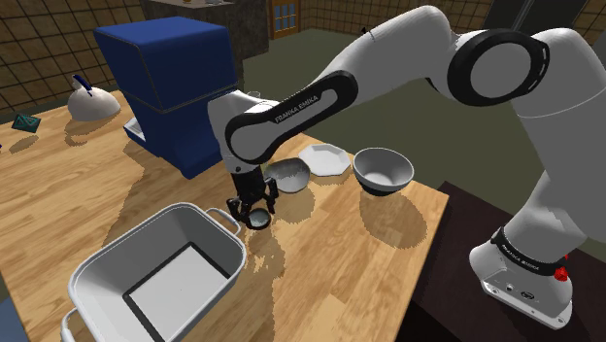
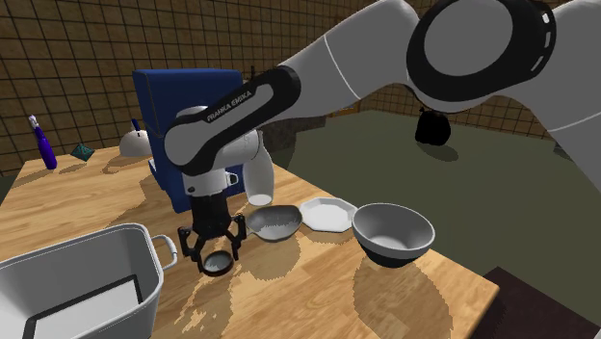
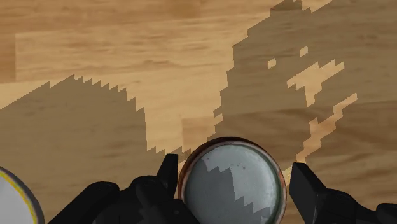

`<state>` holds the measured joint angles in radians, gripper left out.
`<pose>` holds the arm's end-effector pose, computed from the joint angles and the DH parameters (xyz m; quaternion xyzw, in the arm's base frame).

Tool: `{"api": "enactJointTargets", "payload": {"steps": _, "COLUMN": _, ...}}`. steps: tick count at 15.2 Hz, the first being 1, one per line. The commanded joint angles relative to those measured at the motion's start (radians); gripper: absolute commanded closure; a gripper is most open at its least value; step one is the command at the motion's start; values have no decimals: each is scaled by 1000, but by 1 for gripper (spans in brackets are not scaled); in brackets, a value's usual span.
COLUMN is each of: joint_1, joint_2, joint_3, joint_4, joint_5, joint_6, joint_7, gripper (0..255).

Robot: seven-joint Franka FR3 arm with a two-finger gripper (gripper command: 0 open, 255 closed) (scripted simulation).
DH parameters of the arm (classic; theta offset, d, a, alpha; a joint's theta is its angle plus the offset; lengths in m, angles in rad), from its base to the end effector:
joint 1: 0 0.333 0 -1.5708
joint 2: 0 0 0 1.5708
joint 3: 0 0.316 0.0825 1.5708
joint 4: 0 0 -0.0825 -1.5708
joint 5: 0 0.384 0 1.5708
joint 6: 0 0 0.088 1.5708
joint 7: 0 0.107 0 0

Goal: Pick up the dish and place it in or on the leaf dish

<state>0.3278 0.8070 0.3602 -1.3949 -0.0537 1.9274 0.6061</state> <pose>0.5749 0.4063 0.2310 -0.9875 -0.0161 0.1556 0.0200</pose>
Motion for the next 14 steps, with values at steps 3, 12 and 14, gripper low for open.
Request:
{"api": "enactJointTargets", "payload": {"steps": 3, "joint_1": -5, "joint_2": -28, "joint_3": 5, "joint_4": 6, "joint_5": 6, "joint_6": -34, "joint_7": 2, "gripper": 255}}
{"api": "enactJointTargets", "payload": {"steps": 12, "joint_1": -10, "joint_2": -85, "joint_3": 17, "joint_4": 37, "joint_5": 19, "joint_6": -119, "joint_7": 9, "gripper": 255}}
{"api": "enactJointTargets", "payload": {"steps": 14, "joint_1": -11, "joint_2": -96, "joint_3": 19, "joint_4": 47, "joint_5": 22, "joint_6": -139, "joint_7": 11, "gripper": 255}}
